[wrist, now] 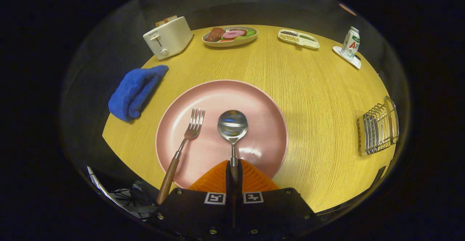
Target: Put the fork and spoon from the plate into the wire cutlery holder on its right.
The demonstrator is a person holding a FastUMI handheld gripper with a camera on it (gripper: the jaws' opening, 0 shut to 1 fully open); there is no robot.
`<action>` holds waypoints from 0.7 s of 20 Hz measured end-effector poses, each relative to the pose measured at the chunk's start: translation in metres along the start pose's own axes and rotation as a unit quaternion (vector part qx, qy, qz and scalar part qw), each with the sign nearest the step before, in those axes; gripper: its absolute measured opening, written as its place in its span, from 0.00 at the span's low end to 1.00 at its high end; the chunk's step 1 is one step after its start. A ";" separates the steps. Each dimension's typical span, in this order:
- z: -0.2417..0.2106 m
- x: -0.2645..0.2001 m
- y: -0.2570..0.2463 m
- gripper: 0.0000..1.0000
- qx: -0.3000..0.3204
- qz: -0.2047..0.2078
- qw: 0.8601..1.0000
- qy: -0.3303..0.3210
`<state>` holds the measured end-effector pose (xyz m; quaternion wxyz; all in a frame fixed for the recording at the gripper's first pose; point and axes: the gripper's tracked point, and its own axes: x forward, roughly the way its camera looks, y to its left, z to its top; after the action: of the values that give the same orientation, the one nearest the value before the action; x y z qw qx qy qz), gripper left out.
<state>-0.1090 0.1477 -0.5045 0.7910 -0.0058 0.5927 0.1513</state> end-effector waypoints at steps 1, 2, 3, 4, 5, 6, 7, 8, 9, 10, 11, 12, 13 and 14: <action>0.005 -0.004 -0.003 0.04 0.005 -0.002 1.000 -0.007; 0.011 -0.009 -0.006 0.03 0.012 -0.002 1.000 -0.014; 0.017 -0.014 -0.011 0.03 0.019 -0.003 1.000 -0.023; 0.024 -0.019 -0.018 0.04 0.026 -0.006 0.999 -0.031; 0.029 -0.025 -0.025 0.03 0.034 -0.010 0.999 -0.040; 0.036 -0.032 -0.034 0.03 0.041 -0.015 0.998 -0.048; 0.042 -0.040 -0.045 0.03 0.048 -0.021 0.997 -0.057; 0.048 -0.048 -0.057 0.03 0.054 -0.029 0.996 -0.065; 0.052 -0.055 -0.070 0.04 0.061 -0.038 0.995 -0.074; 0.056 -0.063 -0.083 0.04 0.068 -0.046 0.993 -0.082; 0.060 -0.070 -0.097 0.04 0.074 -0.055 0.992 -0.089; 0.061 -0.077 -0.111 0.04 0.080 -0.065 0.990 -0.094; 0.063 -0.083 -0.125 0.04 0.087 -0.075 0.988 -0.099; 0.064 -0.090 -0.138 0.04 0.093 -0.085 0.987 -0.103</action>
<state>-0.0380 0.0067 -0.4250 0.8547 0.0330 0.5172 0.0281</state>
